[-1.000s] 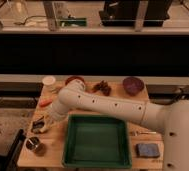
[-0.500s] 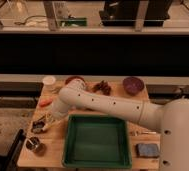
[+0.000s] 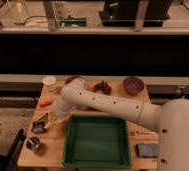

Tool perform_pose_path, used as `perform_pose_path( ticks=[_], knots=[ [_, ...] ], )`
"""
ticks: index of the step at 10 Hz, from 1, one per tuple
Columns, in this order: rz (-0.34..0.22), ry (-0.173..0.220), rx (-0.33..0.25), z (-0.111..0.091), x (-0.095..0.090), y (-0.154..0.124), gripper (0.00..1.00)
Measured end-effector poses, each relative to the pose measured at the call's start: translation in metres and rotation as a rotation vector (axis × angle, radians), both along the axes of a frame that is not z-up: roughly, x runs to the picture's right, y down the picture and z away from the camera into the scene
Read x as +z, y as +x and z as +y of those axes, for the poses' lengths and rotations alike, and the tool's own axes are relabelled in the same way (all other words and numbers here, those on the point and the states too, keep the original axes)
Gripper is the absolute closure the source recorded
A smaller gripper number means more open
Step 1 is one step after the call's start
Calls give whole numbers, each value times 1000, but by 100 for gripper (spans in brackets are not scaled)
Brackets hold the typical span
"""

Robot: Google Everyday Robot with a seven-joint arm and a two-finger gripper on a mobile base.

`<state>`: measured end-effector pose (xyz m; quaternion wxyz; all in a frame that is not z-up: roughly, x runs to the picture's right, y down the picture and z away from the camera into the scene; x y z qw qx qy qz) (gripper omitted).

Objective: Place banana in table surface

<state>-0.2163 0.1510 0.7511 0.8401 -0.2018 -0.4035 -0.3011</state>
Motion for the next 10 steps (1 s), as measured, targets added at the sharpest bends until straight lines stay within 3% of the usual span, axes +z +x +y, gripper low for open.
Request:
perform_pose_path(
  ticks=[2,3,8,9,10],
  knots=[
    [2,-2,-3,1,2,2,96],
    [4,-1,-7,3,2,2,91],
    [30,-2,-26,6,1,1,44],
    [30,-2,-30,6,0,-1,29],
    [33,-3,-31,7,1,0,23]
  ],
)
